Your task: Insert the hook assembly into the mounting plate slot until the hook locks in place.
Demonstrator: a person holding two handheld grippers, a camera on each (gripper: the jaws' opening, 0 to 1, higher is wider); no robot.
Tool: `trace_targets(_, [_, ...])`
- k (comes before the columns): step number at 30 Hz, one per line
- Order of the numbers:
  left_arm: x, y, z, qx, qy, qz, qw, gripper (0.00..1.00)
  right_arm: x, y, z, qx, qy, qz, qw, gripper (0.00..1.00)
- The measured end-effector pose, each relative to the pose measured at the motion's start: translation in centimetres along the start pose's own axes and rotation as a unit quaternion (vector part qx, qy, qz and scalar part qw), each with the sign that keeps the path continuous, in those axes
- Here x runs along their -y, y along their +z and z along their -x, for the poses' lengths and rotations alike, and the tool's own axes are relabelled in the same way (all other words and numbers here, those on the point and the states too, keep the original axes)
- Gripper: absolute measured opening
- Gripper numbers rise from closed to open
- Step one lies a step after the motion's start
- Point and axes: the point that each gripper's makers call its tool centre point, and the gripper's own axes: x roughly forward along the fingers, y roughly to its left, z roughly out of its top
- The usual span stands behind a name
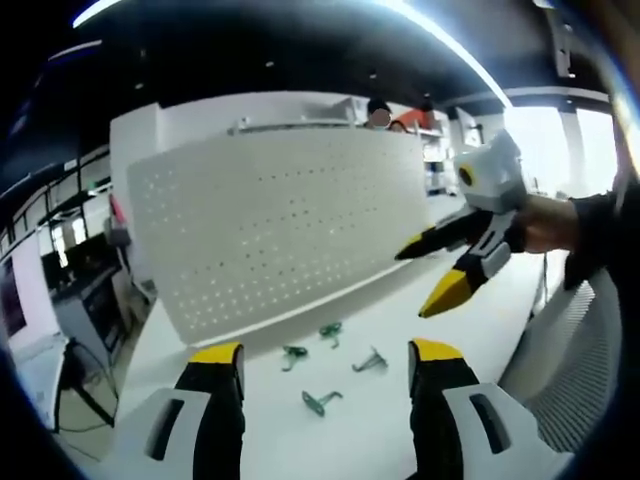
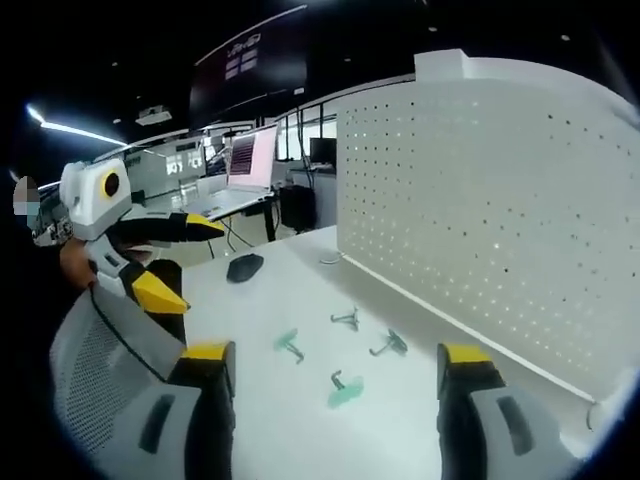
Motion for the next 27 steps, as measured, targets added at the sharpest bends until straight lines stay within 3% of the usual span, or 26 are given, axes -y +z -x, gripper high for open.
trace_targets(6, [-0.2,0.1,0.0,0.003,0.005,0.000,1.0000,0.67,0.4,0.5,-1.4,-0.005,0.007,0.011,0.9999,0.75])
trace_targets(15, [-0.3,0.1,0.1,0.002,0.010,-0.004,0.9999,0.64,0.4,1.5,-4.0,-0.014,0.030,0.043,0.9985,0.60])
trace_targets(27, [-0.7,0.2,0.2,0.004,0.019,-0.004,0.9998,0.65,0.5,1.3,-7.3,-0.025,0.048,0.061,0.9967,0.51])
